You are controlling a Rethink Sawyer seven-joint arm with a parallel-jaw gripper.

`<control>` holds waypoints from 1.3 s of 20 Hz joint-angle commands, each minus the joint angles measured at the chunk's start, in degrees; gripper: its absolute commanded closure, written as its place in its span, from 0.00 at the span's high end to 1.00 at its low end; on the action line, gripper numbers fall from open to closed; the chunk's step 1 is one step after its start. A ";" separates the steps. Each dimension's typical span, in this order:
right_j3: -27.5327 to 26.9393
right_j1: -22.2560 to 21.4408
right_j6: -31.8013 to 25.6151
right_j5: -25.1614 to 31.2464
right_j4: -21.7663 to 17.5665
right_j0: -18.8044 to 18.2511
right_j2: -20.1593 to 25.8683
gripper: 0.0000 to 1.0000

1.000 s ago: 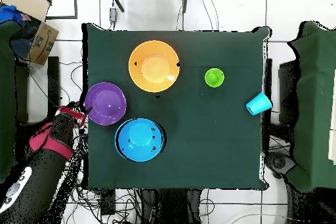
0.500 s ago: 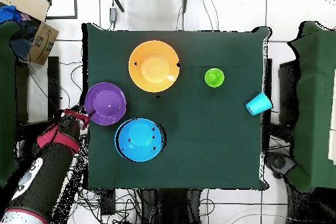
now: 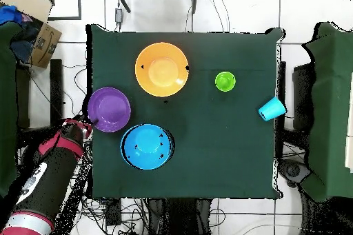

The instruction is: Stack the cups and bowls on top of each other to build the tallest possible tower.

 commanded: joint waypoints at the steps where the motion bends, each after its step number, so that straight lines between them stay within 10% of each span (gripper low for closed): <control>1: -2.58 2.52 -7.89 7.43 -5.12 -1.86 10.12 1.00; 24: -3.09 3.84 -3.49 9.52 -5.68 -0.43 5.71 1.00; 25: -3.17 3.94 -3.38 9.55 -5.80 -0.29 5.39 0.00; 26: -3.34 4.07 -3.32 9.80 -5.82 -0.13 5.12 0.00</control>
